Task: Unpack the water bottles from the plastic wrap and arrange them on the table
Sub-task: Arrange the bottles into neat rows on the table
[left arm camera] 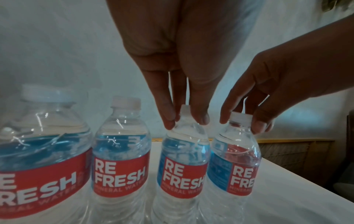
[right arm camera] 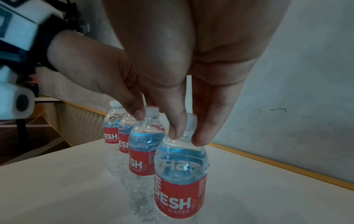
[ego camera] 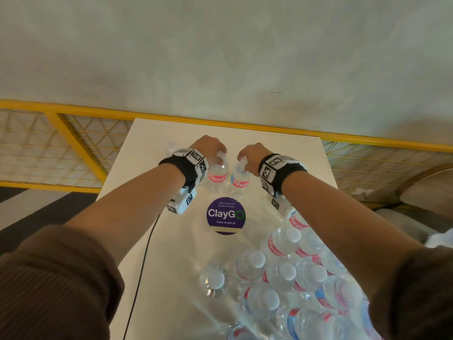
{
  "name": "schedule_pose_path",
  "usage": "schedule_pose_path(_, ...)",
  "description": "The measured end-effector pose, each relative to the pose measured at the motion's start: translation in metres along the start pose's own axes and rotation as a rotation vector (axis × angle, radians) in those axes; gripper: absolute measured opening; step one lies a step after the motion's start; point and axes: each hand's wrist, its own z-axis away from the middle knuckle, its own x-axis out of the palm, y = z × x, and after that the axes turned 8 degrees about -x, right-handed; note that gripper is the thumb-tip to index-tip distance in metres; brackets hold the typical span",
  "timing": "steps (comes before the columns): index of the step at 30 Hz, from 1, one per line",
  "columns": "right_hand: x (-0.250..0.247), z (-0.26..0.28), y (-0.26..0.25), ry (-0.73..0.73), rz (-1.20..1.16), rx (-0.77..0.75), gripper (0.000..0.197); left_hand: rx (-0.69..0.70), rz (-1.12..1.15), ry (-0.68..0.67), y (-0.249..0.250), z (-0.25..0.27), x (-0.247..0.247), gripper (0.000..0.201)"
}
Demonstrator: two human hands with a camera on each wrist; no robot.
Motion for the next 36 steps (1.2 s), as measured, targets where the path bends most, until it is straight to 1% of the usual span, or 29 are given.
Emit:
schedule_pose_path(2,0.0,-0.001,0.002,0.006,-0.004,-0.003,0.04,-0.011,-0.015,0.005,0.001,-0.003,0.0,0.014)
schedule_pose_path(5,0.0,-0.003,0.006,0.03,-0.014,-0.001,0.038,-0.031,-0.016,0.039,0.0,-0.007,-0.004,0.005)
schedule_pose_path(7,0.0,-0.004,0.009,0.052,-0.029,0.0,0.038,-0.045,-0.006,0.059,-0.001,-0.009,-0.004,0.012)
schedule_pose_path(10,-0.001,-0.006,0.012,0.077,-0.031,-0.002,0.039,-0.058,0.012,0.075,-0.002,-0.011,-0.003,0.009)
schedule_pose_path(14,-0.001,-0.011,0.011,0.067,-0.02,-0.013,0.037,-0.084,0.073,0.055,-0.003,-0.016,0.001,0.042)
schedule_pose_path(16,-0.003,-0.013,0.009,0.057,-0.021,-0.004,0.036,-0.083,0.088,0.053,-0.003,-0.016,0.001,0.047)
schedule_pose_path(19,-0.005,-0.017,0.007,0.073,-0.021,0.008,0.035,-0.081,0.069,0.052,-0.005,-0.02,-0.001,0.043)
schedule_pose_path(26,-0.009,-0.026,-0.002,0.111,-0.058,0.021,0.039,-0.096,0.072,0.066,-0.004,-0.029,0.001,0.042)
schedule_pose_path(31,-0.013,-0.027,-0.002,0.094,-0.082,0.01,0.039,-0.1,0.043,0.062,-0.005,-0.03,-0.001,0.028)
schedule_pose_path(36,-0.015,-0.026,-0.003,0.099,-0.081,0.001,0.036,-0.115,0.047,0.047,-0.003,-0.034,-0.002,0.033)
